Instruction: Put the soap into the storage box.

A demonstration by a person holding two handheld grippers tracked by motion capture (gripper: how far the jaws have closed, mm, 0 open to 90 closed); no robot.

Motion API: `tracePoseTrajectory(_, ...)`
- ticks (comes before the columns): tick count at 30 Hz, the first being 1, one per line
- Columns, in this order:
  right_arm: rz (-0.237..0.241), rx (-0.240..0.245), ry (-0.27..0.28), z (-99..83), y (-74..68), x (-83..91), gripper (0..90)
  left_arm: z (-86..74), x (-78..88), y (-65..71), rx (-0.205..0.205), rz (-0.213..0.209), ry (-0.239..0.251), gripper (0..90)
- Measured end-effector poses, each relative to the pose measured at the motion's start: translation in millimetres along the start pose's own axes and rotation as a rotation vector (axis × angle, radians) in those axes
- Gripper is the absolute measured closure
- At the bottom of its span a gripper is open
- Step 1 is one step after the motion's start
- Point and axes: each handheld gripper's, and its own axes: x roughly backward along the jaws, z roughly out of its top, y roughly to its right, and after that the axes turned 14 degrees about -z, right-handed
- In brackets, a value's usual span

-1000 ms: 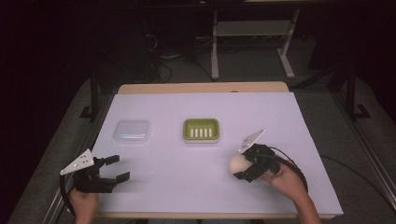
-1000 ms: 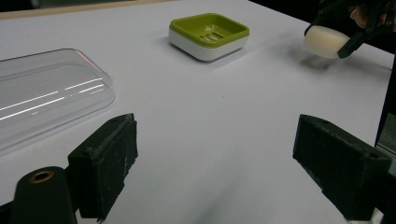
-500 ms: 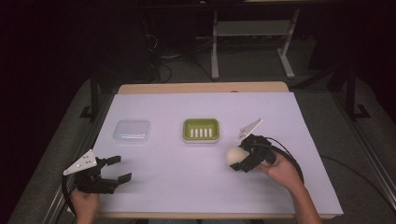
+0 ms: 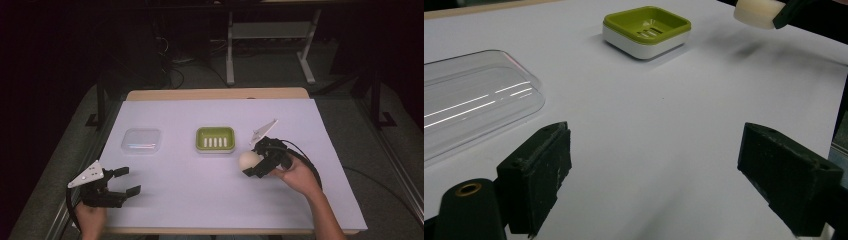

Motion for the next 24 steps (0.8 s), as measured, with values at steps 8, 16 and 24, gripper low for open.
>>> tracePoseTrajectory(8, 0.005, 0.017, 0.000, 16.0, 3.1, -1.7, 23.3, 0.3, 0.2, 0.5, 0.007, 0.003, 0.013, 13.2)
tracePoseTrajectory(16, 0.009, 0.033, 0.005, 30.6, 6.6, -3.5, 23.3, 0.8, -0.1, 1.1, 0.006, 0.001, 0.014, 13.2)
tracePoseTrajectory(24, 0.016, 0.028, 0.001, 40.7, 9.5, -8.2, 23.3, 0.6, 0.7, 0.7, 0.006, 0.002, 0.013, 13.2)
